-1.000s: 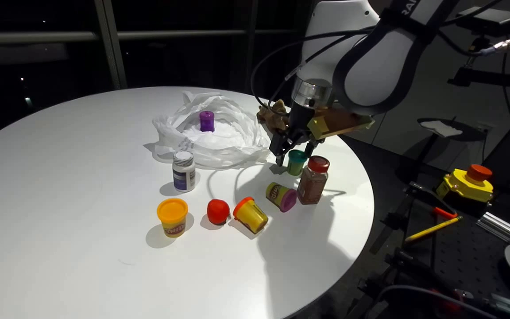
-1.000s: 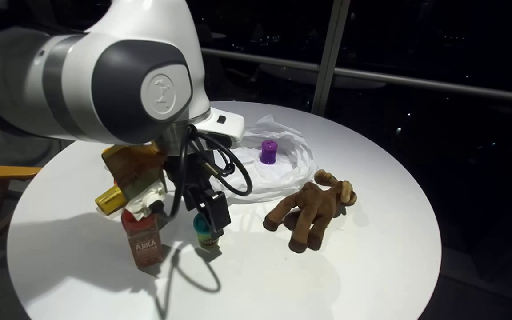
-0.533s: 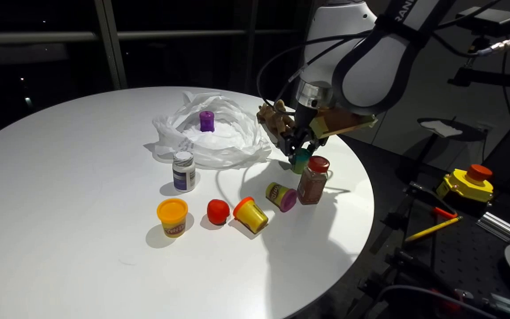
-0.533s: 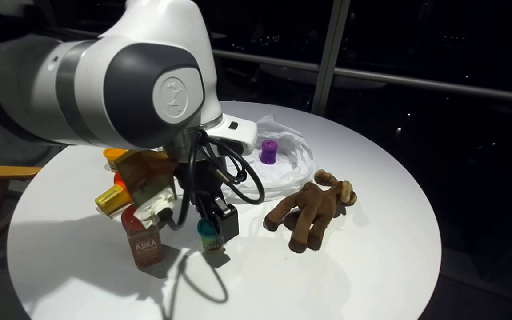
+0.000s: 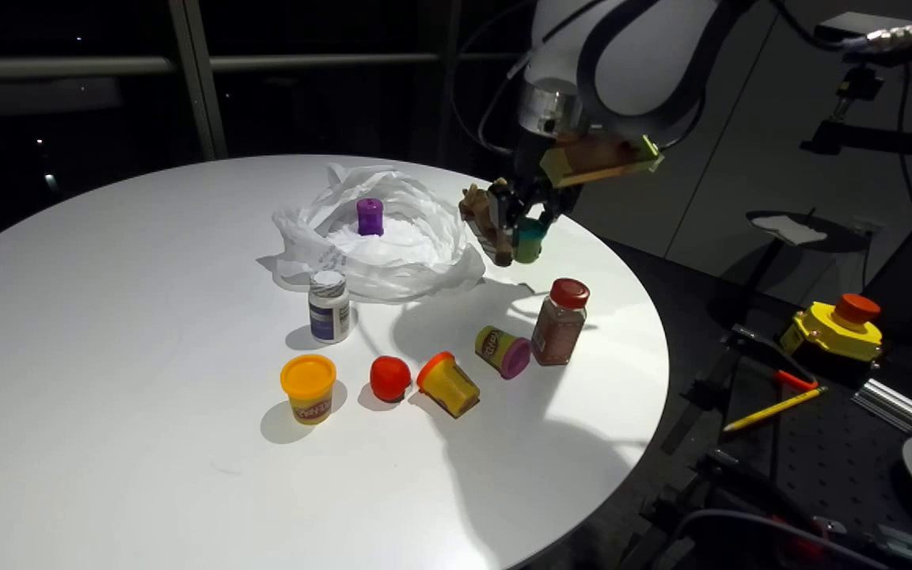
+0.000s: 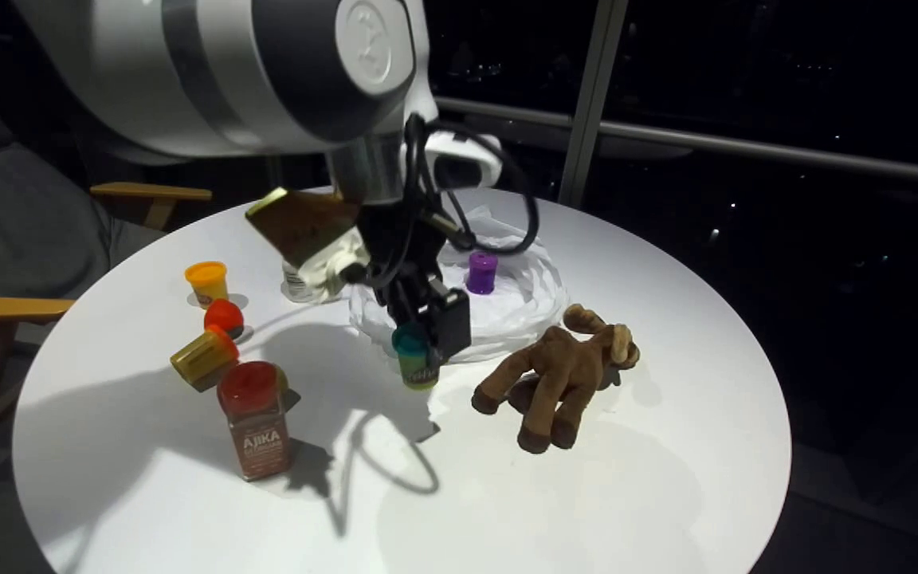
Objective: Pick the objects on the table in the plastic bag
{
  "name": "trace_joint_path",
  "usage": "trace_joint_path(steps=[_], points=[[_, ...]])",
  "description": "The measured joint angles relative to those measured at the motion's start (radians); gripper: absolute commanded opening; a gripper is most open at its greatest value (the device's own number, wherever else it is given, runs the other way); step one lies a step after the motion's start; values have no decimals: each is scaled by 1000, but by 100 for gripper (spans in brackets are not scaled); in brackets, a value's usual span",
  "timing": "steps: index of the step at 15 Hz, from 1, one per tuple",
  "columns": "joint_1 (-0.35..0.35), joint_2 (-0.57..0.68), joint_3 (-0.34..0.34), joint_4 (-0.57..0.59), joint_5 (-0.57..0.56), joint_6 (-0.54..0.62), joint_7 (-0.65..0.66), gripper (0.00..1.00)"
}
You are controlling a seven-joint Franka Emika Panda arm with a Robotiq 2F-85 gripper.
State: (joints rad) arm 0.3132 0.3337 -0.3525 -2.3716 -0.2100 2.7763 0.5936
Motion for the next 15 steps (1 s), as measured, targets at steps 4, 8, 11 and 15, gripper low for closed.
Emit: trace_joint_path(steps=[4, 8, 11, 15], points=[[-56, -48, 77, 159, -20, -156, -96, 24], [-165, 53, 217, 314, 56, -182, -312, 24], [-217, 201, 271, 437, 81, -181, -411, 24], [-230, 378, 256, 620, 78, -181, -418, 24]])
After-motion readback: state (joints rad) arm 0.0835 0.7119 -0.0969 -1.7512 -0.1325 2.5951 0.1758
